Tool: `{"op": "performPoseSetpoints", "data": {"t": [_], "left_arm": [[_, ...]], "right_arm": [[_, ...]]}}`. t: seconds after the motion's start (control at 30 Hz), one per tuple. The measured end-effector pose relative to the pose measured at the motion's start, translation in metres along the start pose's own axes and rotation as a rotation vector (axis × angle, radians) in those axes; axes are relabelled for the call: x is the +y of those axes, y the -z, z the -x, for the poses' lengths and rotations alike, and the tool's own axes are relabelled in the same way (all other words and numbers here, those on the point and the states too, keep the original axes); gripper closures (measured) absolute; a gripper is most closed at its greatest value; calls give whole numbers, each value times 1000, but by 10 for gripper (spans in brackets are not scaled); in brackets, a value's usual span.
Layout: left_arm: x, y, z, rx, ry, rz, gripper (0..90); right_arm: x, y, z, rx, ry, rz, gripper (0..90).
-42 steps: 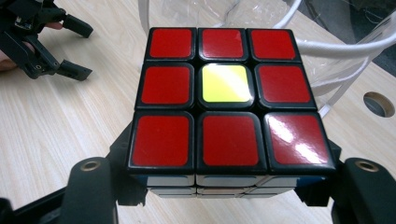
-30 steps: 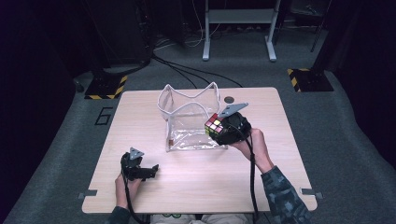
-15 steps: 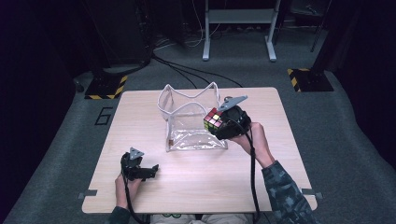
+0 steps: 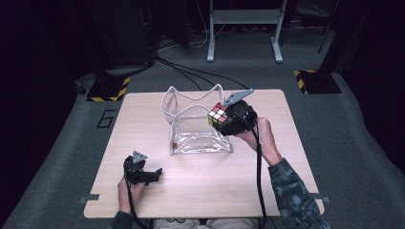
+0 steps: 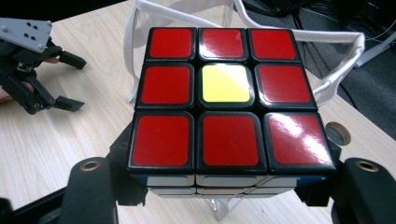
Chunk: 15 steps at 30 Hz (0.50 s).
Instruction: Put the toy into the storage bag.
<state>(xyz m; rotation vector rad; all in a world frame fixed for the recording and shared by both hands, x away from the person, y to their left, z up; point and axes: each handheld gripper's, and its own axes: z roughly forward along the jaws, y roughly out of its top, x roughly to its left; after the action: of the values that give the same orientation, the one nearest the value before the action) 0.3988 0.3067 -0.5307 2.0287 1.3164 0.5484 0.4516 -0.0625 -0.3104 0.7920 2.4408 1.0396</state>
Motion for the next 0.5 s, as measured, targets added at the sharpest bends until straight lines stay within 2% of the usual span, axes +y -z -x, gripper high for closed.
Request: {"op": "performPoseSetpoints", "data": {"t": [0.5], "left_arm": [[0,0,0,-2,-1,-5,6]], "right_arm": [[16,-11,19,-8,-4,-13,333]]}}
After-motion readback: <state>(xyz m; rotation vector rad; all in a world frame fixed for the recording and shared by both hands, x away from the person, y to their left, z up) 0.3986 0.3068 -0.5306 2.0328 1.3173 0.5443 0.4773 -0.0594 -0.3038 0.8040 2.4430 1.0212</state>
